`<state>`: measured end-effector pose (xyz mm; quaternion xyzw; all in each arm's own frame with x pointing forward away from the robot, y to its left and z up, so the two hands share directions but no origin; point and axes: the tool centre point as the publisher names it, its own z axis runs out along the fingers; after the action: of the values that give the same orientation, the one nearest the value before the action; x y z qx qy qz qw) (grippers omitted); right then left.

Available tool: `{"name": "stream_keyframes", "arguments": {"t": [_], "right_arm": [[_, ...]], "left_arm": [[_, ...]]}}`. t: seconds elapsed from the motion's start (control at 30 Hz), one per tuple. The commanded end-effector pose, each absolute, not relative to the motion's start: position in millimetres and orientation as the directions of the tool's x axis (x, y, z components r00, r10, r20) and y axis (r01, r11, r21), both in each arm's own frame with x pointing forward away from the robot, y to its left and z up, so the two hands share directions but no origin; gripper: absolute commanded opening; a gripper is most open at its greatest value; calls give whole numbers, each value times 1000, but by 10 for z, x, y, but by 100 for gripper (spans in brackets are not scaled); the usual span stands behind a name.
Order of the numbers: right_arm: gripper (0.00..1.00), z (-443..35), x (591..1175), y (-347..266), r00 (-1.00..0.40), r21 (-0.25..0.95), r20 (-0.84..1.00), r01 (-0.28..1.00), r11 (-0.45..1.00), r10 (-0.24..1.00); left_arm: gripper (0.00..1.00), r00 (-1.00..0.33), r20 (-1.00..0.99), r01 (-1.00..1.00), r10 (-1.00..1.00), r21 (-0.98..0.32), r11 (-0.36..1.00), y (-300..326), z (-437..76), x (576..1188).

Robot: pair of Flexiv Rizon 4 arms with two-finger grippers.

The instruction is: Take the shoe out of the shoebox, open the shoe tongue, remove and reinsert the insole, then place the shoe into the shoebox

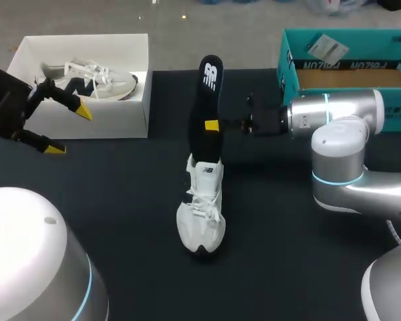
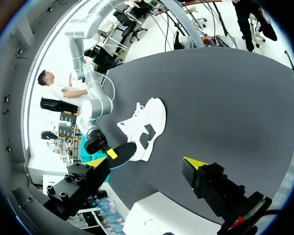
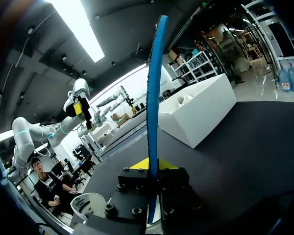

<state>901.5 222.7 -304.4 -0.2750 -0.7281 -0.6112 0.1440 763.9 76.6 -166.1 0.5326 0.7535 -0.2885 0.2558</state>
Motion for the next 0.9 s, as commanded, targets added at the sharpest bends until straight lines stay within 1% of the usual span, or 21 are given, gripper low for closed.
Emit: {"name": "stream_keyframes", "arguments": {"t": [0.03, 0.37, 0.5, 0.7, 0.73, 0.77, 0.8, 0.9], "right_arm": [[0, -3120, 8916, 2235, -798, 802, 556, 589, 103, 234], [0, -3341, 8685, 2233, -771, 776, 590, 623, 94, 241], [0, -3434, 8604, 2257, -764, 765, 594, 633, 116, 251], [0, -3453, 8598, 2227, -761, 763, 592, 635, 119, 266], [28, -3428, 8617, 2223, -761, 765, 590, 634, 115, 270], [28, -3389, 8639, 2221, -765, 771, 585, 628, 107, 270], [100, -3347, 8667, 2225, -768, 775, 580, 623, 108, 272], [100, -3232, 8761, 2246, -787, 794, 556, 598, 109, 267]], "left_arm": [[100, -303, -690, 950, 658, -162, 268, 764, -1661, 7636], [100, -303, -690, 950, 658, -162, 268, 764, -1661, 7636], [100, -303, -690, 950, 658, -162, 268, 764, -1661, 7636], [100, -303, -690, 950, 658, -162, 268, 764, -1661, 7636], [100, -303, -690, 950, 658, -162, 268, 764, -1661, 7636], [100, -303, -690, 950, 658, -162, 268, 764, -1661, 7636], [100, -303, -690, 950, 658, -162, 268, 764, -1661, 7636], [100, -303, -690, 950, 658, -162, 268, 764, -1661, 7636]]}}
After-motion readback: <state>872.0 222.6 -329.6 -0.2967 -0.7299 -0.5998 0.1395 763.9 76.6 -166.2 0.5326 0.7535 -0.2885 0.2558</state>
